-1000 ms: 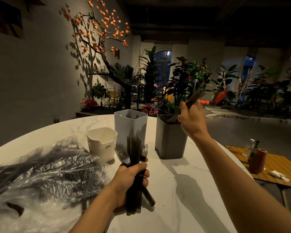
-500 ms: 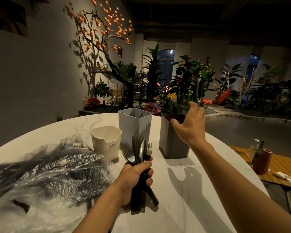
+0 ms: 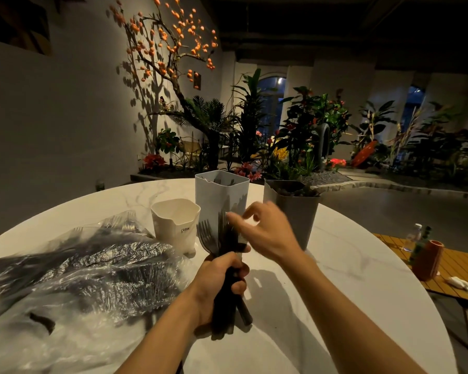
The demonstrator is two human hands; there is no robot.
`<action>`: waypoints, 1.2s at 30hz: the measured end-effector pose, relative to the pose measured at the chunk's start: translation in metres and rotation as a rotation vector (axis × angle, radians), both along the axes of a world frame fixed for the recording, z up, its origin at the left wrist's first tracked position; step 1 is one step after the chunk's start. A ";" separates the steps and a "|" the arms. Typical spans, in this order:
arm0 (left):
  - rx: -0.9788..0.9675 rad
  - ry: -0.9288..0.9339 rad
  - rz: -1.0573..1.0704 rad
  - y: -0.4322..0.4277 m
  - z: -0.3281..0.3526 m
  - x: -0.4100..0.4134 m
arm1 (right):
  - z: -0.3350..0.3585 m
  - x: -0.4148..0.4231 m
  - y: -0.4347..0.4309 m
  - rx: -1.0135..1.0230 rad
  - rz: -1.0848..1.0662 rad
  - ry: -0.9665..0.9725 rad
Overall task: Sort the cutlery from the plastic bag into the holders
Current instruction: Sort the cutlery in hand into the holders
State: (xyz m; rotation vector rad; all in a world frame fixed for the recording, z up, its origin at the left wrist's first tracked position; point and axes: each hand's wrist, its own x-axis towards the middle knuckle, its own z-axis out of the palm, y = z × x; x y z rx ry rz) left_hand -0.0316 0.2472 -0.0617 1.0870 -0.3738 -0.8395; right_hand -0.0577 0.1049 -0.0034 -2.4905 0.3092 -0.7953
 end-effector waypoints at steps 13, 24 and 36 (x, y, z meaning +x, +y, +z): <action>-0.006 -0.050 0.008 0.002 0.002 -0.001 | -0.017 0.004 0.011 0.708 0.167 0.006; 0.041 -0.046 0.049 0.002 0.000 -0.001 | -0.023 -0.009 -0.007 1.108 0.263 -0.235; -0.003 -0.103 0.210 0.004 -0.009 0.008 | -0.032 -0.022 -0.002 1.033 0.397 -0.001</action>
